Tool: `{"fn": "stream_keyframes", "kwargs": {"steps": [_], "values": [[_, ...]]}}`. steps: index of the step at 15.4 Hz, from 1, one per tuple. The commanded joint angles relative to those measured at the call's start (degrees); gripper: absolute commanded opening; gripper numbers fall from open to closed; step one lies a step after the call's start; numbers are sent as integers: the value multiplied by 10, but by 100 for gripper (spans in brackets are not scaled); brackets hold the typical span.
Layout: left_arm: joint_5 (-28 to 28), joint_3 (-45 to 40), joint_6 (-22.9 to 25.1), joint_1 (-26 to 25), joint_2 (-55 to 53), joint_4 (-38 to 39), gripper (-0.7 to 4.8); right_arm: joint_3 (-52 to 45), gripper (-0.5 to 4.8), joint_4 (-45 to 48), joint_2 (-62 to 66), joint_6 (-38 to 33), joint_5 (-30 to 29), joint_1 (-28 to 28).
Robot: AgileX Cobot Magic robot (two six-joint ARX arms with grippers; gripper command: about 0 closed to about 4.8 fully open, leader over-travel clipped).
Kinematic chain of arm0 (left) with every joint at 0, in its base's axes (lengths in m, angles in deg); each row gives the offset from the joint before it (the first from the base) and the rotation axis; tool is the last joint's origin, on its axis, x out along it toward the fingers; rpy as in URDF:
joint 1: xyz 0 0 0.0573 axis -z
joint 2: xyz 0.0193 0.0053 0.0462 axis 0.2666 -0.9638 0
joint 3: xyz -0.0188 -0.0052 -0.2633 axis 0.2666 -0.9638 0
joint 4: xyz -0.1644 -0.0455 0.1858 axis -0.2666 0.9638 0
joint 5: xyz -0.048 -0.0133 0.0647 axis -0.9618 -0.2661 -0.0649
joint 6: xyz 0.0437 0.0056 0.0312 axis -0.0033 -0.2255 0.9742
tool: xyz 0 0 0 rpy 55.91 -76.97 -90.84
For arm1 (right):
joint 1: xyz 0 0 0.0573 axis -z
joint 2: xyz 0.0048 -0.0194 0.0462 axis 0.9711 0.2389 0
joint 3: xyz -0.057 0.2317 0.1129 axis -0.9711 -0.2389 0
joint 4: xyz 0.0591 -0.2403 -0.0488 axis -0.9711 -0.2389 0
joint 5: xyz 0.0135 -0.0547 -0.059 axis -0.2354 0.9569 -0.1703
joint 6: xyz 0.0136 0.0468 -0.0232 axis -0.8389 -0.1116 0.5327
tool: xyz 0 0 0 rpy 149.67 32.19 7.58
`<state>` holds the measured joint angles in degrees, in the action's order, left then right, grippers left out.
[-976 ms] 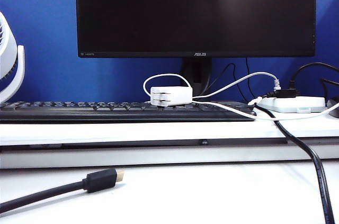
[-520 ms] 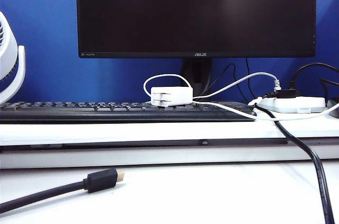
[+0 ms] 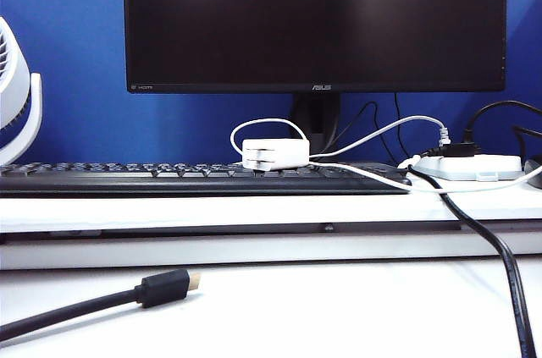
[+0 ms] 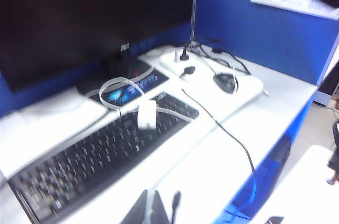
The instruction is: Pick up the Type-C charging cable and the charging base, insert one end of the Type-C charger into the corresponding slot on the base, and finally place the plugged-in charger back on the table.
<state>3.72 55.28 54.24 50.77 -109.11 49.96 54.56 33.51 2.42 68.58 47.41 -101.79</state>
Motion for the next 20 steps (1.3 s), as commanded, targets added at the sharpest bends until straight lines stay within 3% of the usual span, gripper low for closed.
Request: {"fn": "stream_keyframes", "kwargs": {"steps": [1,4,6,8,10,13,16,18,20], "values": [[6,-133,-41,0,106,-9,-6,-228,-6,129,-86,-8,85,0],[-25,-247,-55,0,142,-75,-6,-327,-6,130,-111,-21,145,0],[-54,-348,-58,0,143,-212,-6,-386,-6,130,-114,-54,163,0],[-32,-441,-58,0,140,-325,-6,-421,-6,127,-114,-54,194,0],[-19,-517,-58,0,130,-383,-6,-429,-6,102,-113,-55,232,0],[-47,-606,-71,0,125,-457,-6,-429,-6,84,-114,-55,237,0],[-64,-737,-68,0,125,-619,-6,-429,-6,83,-114,-55,237,0],[-53,-802,-64,0,126,-687,-6,-429,-6,83,-114,-55,237,0],[0,-821,-12,-3,152,-687,-6,-429,-6,83,-114,-55,238,0]]}}
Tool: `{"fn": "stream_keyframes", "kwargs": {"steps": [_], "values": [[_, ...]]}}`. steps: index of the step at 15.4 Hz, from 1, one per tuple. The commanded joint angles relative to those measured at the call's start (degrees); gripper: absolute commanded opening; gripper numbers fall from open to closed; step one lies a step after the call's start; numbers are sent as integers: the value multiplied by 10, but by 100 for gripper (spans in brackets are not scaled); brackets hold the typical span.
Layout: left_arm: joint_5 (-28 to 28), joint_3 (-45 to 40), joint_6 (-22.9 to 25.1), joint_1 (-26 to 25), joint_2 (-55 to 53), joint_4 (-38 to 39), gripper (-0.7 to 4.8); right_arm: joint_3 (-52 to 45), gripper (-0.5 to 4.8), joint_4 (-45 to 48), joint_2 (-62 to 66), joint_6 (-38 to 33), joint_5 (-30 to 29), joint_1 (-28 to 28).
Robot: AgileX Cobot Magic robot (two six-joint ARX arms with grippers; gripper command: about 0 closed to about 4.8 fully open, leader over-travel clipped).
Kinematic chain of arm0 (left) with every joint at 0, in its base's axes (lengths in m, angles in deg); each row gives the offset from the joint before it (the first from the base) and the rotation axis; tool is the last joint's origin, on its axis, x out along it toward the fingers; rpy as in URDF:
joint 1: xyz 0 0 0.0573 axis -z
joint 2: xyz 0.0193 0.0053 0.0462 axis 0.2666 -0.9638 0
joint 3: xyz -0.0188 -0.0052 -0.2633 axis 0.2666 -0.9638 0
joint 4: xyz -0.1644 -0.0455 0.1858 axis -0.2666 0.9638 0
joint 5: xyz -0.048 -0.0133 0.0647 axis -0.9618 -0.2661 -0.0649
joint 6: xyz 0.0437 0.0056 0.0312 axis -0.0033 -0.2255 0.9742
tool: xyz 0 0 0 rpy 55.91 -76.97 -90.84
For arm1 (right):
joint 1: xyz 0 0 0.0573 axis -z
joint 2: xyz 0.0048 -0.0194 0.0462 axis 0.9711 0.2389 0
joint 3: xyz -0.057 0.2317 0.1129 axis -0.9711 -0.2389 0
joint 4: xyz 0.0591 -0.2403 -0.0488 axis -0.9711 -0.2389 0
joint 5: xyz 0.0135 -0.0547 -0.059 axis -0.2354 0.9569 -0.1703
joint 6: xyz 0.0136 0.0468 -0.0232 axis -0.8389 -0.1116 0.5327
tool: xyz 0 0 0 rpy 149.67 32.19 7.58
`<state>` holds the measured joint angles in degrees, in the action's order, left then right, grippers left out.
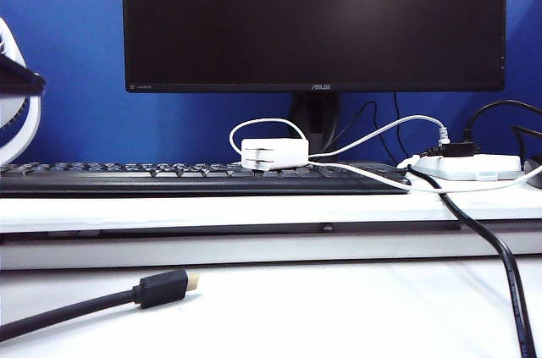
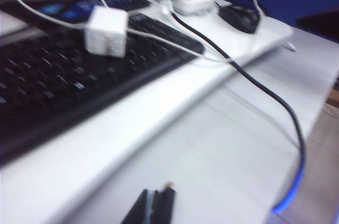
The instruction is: Pick up the Type-C charging cable and the charging base, insert one end of the Type-C charger into the corresponding slot on the base, and finally place the plugged-in charger back on the table.
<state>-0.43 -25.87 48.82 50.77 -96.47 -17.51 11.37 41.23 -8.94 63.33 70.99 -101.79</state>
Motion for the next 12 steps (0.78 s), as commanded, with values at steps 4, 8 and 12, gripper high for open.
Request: {"fn": "stream_keyframes", "kwargs": {"steps": [4,8,12], "values": [[39,-48,45,-193,106,3,-6,3,-6,6,-1,-2,3,0],[37,-48,3,-396,106,78,-6,3,-6,5,-1,-2,3,0],[95,-48,11,-373,106,82,-6,3,-6,6,-1,-2,3,0]]}}
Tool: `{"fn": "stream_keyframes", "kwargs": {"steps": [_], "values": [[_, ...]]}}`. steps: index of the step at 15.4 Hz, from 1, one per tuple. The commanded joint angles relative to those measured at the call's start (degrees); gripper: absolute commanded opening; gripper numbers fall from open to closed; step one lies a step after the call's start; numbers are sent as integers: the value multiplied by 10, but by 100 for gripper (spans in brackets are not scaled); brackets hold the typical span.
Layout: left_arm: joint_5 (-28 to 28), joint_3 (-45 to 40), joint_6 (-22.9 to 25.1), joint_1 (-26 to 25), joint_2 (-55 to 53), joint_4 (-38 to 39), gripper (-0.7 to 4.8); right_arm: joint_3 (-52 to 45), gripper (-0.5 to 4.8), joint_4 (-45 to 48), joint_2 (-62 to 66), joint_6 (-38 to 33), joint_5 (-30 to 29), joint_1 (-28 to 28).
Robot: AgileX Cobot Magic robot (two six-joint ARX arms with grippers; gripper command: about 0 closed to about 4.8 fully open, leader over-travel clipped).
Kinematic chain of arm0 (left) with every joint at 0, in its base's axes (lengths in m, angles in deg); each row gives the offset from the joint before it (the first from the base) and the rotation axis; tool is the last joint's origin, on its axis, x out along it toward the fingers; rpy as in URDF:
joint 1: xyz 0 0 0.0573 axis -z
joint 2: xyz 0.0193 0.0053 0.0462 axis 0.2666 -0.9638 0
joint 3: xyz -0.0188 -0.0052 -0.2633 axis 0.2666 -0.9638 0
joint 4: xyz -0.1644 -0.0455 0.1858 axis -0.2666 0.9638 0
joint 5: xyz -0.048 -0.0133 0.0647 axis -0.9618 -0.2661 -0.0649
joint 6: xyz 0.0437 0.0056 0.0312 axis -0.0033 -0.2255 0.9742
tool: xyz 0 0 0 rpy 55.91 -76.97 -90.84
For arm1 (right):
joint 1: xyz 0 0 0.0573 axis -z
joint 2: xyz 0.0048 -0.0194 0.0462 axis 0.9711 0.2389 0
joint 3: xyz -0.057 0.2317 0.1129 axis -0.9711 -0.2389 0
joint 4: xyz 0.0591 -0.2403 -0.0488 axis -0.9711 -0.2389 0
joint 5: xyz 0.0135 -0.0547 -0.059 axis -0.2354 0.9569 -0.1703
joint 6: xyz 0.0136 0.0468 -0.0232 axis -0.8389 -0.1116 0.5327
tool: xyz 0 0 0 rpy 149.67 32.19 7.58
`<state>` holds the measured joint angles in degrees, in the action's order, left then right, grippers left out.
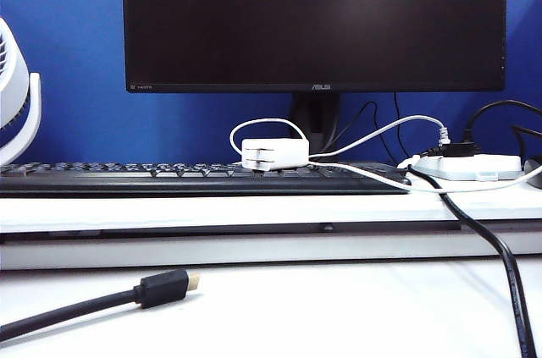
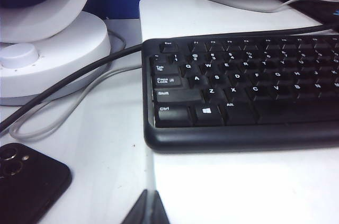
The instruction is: Pick up the Type-C charging cable and the charging base, insert one end of the Type-C charger into the corresponding slot on the base, and finally place the plugged-in charger back on the table.
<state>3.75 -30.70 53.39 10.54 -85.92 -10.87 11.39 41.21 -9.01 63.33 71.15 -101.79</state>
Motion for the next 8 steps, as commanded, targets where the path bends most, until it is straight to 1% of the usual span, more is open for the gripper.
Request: {"fn": "stream_keyframes", "kwargs": {"steps": [1,6,7,8], "values": [[69,0,-34,62,1,16,-6,2,-6,6,0,-2,2,0],[70,0,-35,66,1,17,-5,2,-6,6,0,-2,2,0],[71,0,-35,66,1,17,-5,2,-6,5,-22,2,-19,62],[71,0,-35,66,1,17,-5,1,-6,7,-24,5,-17,81]]}}
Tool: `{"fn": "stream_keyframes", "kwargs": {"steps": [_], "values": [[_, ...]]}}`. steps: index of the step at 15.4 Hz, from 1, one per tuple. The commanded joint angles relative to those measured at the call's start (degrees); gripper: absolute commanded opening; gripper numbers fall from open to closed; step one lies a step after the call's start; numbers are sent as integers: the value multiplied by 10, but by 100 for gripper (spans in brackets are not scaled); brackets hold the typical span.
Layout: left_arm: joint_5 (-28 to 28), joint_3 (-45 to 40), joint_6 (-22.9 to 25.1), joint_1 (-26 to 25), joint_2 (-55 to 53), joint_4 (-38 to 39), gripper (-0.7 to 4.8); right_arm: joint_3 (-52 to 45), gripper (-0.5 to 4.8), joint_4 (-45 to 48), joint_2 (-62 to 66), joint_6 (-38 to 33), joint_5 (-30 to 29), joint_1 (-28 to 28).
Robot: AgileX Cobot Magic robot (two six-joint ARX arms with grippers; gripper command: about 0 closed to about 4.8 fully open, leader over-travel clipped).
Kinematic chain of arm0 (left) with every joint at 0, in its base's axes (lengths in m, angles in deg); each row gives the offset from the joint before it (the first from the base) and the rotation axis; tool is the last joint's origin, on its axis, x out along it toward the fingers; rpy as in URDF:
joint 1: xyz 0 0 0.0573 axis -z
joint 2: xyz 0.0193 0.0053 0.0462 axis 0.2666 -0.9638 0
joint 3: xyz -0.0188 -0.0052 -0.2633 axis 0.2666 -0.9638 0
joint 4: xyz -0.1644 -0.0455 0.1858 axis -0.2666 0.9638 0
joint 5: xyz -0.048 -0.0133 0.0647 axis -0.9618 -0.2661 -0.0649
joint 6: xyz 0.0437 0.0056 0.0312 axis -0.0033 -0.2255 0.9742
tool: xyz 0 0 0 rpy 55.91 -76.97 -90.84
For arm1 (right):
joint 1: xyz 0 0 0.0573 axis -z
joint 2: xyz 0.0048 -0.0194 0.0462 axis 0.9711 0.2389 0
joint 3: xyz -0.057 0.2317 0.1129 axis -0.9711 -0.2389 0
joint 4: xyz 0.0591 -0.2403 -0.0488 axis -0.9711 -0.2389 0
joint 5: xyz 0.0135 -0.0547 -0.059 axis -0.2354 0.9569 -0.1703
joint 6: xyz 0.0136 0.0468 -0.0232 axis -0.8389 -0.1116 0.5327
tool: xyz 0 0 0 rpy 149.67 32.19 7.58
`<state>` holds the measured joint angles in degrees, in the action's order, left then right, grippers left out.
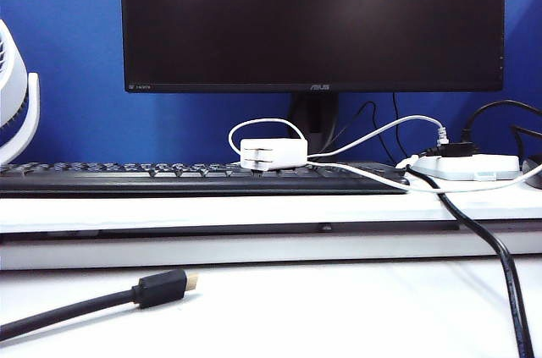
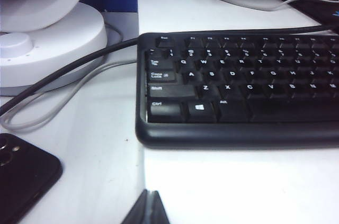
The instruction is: Pick up the Type-C charging cable and the charging base, insert one end of the Type-C charger into the corresponding slot on the base, and finally place the plugged-in charger back on the table.
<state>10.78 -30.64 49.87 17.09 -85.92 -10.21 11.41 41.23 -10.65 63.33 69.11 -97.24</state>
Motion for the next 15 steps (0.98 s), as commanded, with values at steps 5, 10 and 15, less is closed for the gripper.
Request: {"fn": "stream_keyframes", "kwargs": {"steps": [5,10,15], "values": [[0,0,1,1,1,10,-5,-117,-6,50,-146,65,-48,118],[0,0,1,1,1,10,-5,-117,-5,42,-146,64,-119,142],[0,0,1,1,1,10,-5,-117,-5,43,-146,65,-118,142]]}}
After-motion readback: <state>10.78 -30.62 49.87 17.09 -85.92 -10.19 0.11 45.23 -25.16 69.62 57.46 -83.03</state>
